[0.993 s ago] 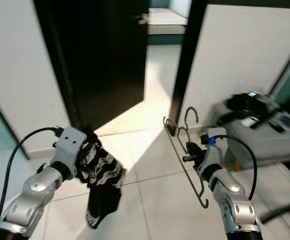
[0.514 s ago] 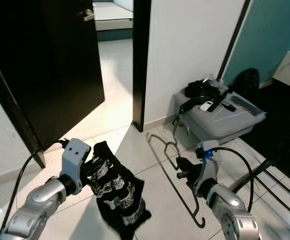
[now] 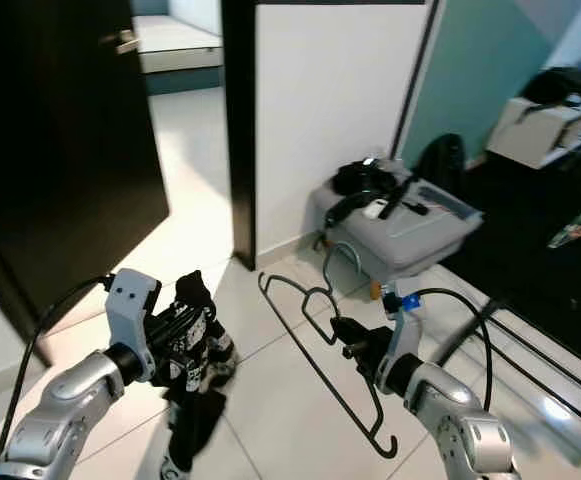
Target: Hang hanger
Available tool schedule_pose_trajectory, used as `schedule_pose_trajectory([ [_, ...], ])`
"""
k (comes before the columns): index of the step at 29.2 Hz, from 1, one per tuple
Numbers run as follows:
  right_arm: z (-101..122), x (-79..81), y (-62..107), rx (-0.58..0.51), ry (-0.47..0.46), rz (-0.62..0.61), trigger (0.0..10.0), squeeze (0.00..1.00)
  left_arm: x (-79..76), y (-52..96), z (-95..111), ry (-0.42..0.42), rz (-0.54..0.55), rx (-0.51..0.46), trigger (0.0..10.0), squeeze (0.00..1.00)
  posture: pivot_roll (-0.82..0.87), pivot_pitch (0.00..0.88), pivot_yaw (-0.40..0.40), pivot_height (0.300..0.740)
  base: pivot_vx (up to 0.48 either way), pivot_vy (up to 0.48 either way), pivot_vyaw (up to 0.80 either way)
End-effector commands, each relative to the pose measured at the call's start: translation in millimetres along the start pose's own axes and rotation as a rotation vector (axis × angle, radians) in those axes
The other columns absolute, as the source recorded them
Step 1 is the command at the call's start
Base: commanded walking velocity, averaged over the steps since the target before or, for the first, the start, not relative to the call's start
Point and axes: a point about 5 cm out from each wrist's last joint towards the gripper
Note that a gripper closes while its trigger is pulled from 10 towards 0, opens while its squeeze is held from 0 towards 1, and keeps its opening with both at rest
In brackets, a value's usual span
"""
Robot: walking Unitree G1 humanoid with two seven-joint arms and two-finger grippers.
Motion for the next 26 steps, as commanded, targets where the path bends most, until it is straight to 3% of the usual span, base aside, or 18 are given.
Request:
schedule_pose_trajectory([
  [1,-1.0,-1.0,1.6,0.007,-0.015,0.006,10.0,0.0,-4.5,-4.3,3.9,0.007,-0.035,-0.02,10.0,0.0,-0.01,0.0,-0.066,0.74,0.0,0.0,-0.8],
  [11,-1.5,1.4,1.1,0.023,-0.021,0.055,10.0,0.0,-3.7,-3.9,4.0,0.003,-0.051,-0.023,10.0,0.0,-0.01,0.0,-0.066,0.74,0.0,0.0,-0.8],
  [14,-0.6,3.1,1.7,0.023,-0.024,0.081,10.0,0.0,-5.8,-4.2,6.3,-0.063,-0.081,-0.017,10.0,0.0,-0.02,0.0,-0.061,0.74,0.0,0.0,-0.8],
  [15,0.8,3.8,2.9,0.018,-0.024,0.095,10.0,0.0,-8.4,-5.3,11.1,-0.24,-0.113,-0.009,10.0,0.0,-0.02,0.0,-0.06,0.74,0.0,0.0,-0.8],
  [16,1.3,4.1,3.4,0.014,-0.025,0.098,10.0,0.0,-8.9,-6.6,14.5,-0.344,-0.121,-0.012,10.0,0.0,-0.02,0.0,-0.058,0.74,0.0,0.0,-0.8],
  [17,1.3,4.1,3.4,0.014,-0.025,0.098,10.0,0.0,-8.9,-6.6,14.5,-0.344,-0.121,-0.012,10.0,0.0,-0.02,0.0,-0.058,0.74,0.0,0.0,-0.8],
  [18,1.7,4.4,3.6,0.011,-0.026,0.101,10.0,0.0,-9.3,-7.4,16.6,-0.411,-0.127,-0.015,10.0,0.0,-0.02,0.0,-0.058,0.74,0.0,0.0,-0.8],
  [20,4.0,4.8,5.1,-0.005,-0.022,0.11,10.0,0.0,-10.1,-9.5,22.3,-0.628,-0.147,-0.018,10.0,0.0,-0.03,0.0,-0.055,0.74,0.0,0.0,-0.8],
  [21,4.0,4.8,5.1,-0.005,-0.022,0.11,10.0,0.0,-10.1,-9.5,22.3,-0.628,-0.147,-0.018,10.0,0.0,-0.03,0.0,-0.055,0.74,0.0,0.0,-0.8],
  [23,8.2,5.9,7.5,-0.038,-0.021,0.123,10.0,0.0,-9.6,-11.5,30.9,-0.787,-0.148,-0.045,10.0,0.0,-0.02,0.0,-0.054,0.74,0.0,0.0,-0.8],
  [24,8.2,5.9,7.5,-0.038,-0.021,0.123,10.0,0.0,-9.6,-11.5,30.9,-0.787,-0.148,-0.045,10.0,0.0,-0.02,0.0,-0.054,0.74,0.0,0.0,-0.8],
  [26,15.0,4.5,14.2,-0.076,0.012,0.142,10.0,0.0,-9.4,-13.8,49.3,-0.887,-0.139,-0.135,10.0,0.0,-0.02,0.0,-0.051,0.74,0.0,0.0,0.0],
])
Point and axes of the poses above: a point about 5 cm out from each wrist's last joint towards the gripper, its own y axis pointing back from the gripper into the wrist, its own z axis along the axis of the wrist's last joint, x = y × z, and after that the axes turned 2 degrees about y, right-handed
